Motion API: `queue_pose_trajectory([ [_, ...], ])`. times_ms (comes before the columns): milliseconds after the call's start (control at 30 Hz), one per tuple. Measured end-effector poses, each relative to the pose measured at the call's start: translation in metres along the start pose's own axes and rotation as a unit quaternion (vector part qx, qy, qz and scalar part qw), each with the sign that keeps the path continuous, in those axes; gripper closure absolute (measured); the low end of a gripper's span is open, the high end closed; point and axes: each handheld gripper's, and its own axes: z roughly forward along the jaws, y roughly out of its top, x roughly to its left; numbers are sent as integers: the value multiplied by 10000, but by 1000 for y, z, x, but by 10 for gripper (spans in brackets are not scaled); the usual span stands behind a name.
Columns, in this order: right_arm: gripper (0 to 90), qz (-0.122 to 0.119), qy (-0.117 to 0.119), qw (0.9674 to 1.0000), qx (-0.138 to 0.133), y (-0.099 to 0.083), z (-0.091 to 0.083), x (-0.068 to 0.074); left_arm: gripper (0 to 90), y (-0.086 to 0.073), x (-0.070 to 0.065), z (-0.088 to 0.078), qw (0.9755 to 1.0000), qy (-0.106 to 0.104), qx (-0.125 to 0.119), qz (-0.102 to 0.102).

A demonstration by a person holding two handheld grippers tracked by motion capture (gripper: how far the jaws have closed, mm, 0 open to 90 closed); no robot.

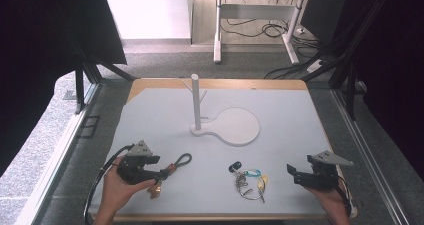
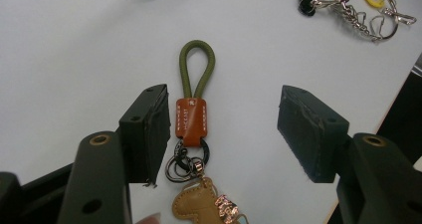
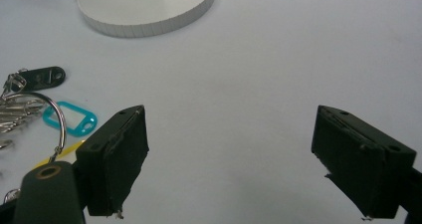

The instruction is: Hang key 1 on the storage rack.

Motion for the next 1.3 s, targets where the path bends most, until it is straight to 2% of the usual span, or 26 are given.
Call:
queue_pose_trajectory([
  [267,164,21,36,10000,5,1,-2,-3,380,-1,-3,-2,10000,34,-4,-10],
  [400,184,-33,262,9996,-51,4,0,-1,380,-2,-4,-4,9999,84,1,-56],
  [600,196,-39,401,9992,-65,-2,-7,-1,380,-3,-6,-8,9997,147,-51,-165],
  [700,203,21,396,9992,-74,-4,-8,-7,380,-5,-7,-9,9996,200,-27,-174],
  [800,212,89,352,9993,-70,-6,-9,-8,379,-6,-10,-9,9998,138,-23,-144],
  [967,216,-173,189,9997,-59,-5,-13,2,380,-5,-12,0,9996,157,203,-67],
  [1100,216,-185,160,9996,-119,-4,-17,4,382,-2,-10,6,9993,63,320,-174],
  [1300,221,-134,124,9998,-93,-6,-17,-2,388,5,-1,12,9984,-26,493,-272],
])
